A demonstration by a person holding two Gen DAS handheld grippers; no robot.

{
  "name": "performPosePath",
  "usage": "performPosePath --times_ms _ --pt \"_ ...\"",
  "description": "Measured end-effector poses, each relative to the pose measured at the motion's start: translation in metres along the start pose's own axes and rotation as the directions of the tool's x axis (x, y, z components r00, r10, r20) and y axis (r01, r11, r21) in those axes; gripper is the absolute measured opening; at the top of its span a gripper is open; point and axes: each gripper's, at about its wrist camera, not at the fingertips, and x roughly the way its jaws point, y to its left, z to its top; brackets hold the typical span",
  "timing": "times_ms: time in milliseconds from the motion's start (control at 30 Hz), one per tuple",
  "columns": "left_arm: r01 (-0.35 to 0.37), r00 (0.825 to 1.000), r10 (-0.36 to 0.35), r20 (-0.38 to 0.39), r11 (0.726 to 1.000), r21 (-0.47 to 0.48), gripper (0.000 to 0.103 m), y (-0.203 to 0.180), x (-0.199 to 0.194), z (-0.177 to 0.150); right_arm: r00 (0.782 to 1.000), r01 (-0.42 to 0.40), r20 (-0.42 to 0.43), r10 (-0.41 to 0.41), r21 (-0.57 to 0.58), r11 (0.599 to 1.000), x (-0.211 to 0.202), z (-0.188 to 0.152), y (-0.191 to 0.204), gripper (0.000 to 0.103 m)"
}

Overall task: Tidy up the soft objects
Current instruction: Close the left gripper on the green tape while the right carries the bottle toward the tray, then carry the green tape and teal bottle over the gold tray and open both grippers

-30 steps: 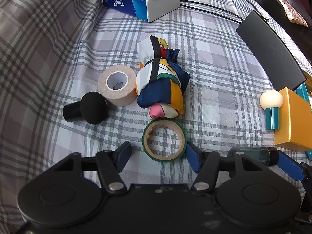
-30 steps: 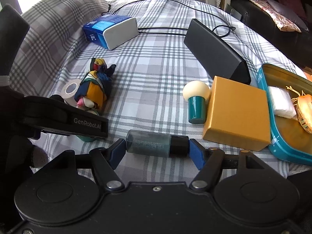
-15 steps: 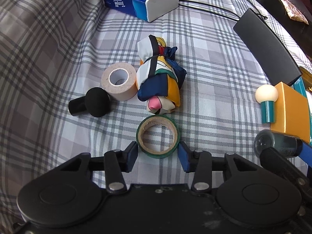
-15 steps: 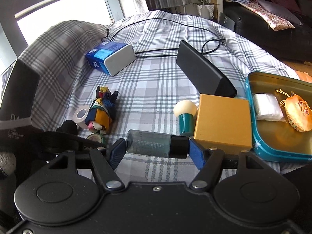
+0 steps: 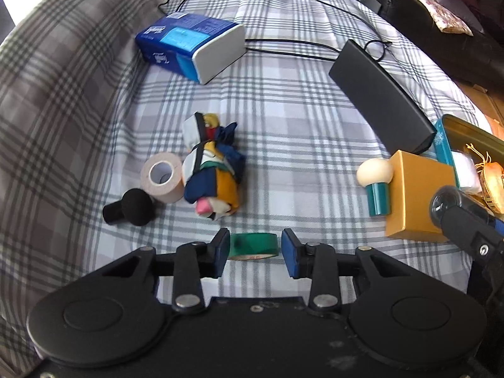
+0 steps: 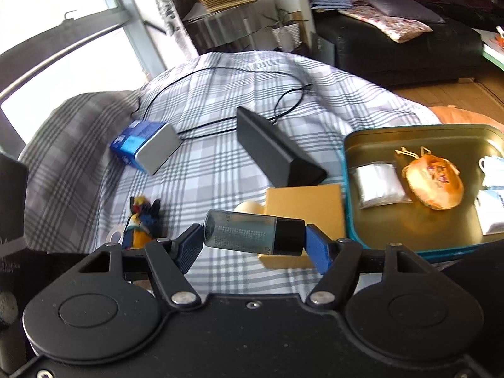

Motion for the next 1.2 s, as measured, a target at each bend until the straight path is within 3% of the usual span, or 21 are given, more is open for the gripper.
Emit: performPosePath --times_ms 167,200,267,433,633,733,800,1033,1200 --pt "-0.021 1.000 0.021 -0.009 1.000 -0.009 0.037 -0.002 0.005 -0.002 1.000 0.004 0.001 -0.004 0.030 1.000 -0.001 0.001 -0.009 0.066" --pt "-0.028 1.000 0.028 -0.014 1.000 -0.014 0.052 0.000 0.007 -0.002 1.000 0.002 0.000 -0.002 0.028 1.000 0.000 0.001 -0.009 0.066" --pt "-0.038 0.999 0.038 -0.012 0.999 -0.024 0.071 0.004 0.011 -0.004 1.000 -0.007 -0.003 0.007 0.022 1.000 0.000 0.000 -0.007 0.066" --pt "-0.032 0.999 0.031 -0.020 0.999 -0.033 0.075 0.003 0.024 -0.003 1.000 -0.016 -0.009 0.016 0.014 1.000 0.001 -0.002 -0.006 0.066" --pt "-0.052 0.997 0.051 -0.050 0.998 -0.027 0.073 -0.001 0.041 -0.005 1.000 -0.007 -0.013 0.007 0.021 1.000 0.002 -0.002 -0.008 0.066" --pt "-0.048 0.997 0.044 -0.062 0.997 -0.056 0.063 0.006 0.047 -0.004 1.000 -0.006 -0.017 0.006 0.016 1.000 0.004 -0.002 -0.007 0.066" --pt "-0.035 0.996 0.029 -0.078 0.997 -0.073 0.046 0.011 0.050 -0.004 1.000 -0.007 -0.020 0.007 0.010 1.000 0.004 -0.003 -0.006 0.066" --pt "-0.025 0.997 0.019 -0.072 0.996 -0.083 0.045 0.011 0.041 -0.002 1.000 -0.006 -0.013 0.006 0.019 1.000 0.002 0.000 -0.007 0.066" --pt "0.011 1.000 -0.013 -0.026 0.998 -0.061 0.045 -0.005 0.018 0.014 1.000 -0.006 0.029 0.005 0.046 0.999 -0.012 0.014 -0.015 0.066"
